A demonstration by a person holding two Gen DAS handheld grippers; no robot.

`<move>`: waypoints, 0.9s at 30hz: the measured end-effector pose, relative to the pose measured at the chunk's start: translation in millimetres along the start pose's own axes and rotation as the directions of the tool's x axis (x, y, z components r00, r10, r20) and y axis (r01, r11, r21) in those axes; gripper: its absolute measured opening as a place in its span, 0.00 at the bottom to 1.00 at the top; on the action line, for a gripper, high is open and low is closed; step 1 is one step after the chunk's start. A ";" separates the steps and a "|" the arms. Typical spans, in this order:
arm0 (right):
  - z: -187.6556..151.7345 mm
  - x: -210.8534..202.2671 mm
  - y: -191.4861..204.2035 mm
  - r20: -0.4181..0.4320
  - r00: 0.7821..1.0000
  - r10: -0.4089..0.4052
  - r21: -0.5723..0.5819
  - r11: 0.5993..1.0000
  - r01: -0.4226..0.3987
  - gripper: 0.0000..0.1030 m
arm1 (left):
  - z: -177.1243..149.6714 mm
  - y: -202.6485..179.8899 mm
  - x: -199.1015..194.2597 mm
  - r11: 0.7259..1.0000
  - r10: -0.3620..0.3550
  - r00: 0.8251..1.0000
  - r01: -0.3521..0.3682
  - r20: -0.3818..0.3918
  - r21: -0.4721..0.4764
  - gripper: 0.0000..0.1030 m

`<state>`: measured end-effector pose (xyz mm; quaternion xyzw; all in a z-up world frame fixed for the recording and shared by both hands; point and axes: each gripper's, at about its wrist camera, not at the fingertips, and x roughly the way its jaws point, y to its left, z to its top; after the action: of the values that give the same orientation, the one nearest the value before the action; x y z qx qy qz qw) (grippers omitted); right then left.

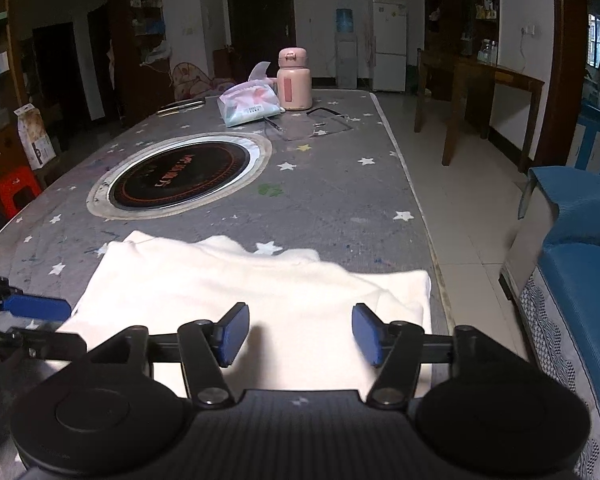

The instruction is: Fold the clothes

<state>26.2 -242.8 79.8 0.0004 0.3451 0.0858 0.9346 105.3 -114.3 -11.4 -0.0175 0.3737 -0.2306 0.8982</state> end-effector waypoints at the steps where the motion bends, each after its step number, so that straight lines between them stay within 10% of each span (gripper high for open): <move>1: -2.7 -2.8 1.5 0.003 1.000 -0.001 0.000 1.000 0.001 0.61 | -1.4 -0.1 -2.3 1.000 0.006 1.000 -0.006 0.004 0.001 0.67; 12: -31.8 -26.7 23.4 0.042 0.999 -0.025 -0.001 1.000 0.025 0.83 | -16.6 -2.8 -31.4 0.998 0.063 0.996 -0.064 0.066 0.018 1.00; 27: -57.3 -54.3 37.7 0.098 0.991 -0.092 0.033 0.995 0.089 1.00 | -37.8 -1.0 -55.1 0.993 0.115 0.990 -0.116 0.082 0.010 1.00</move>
<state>-57.3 -217.7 73.4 0.0026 0.2991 0.0383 0.9534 45.4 -86.3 -1.9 0.0014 0.3353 -0.1801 0.9247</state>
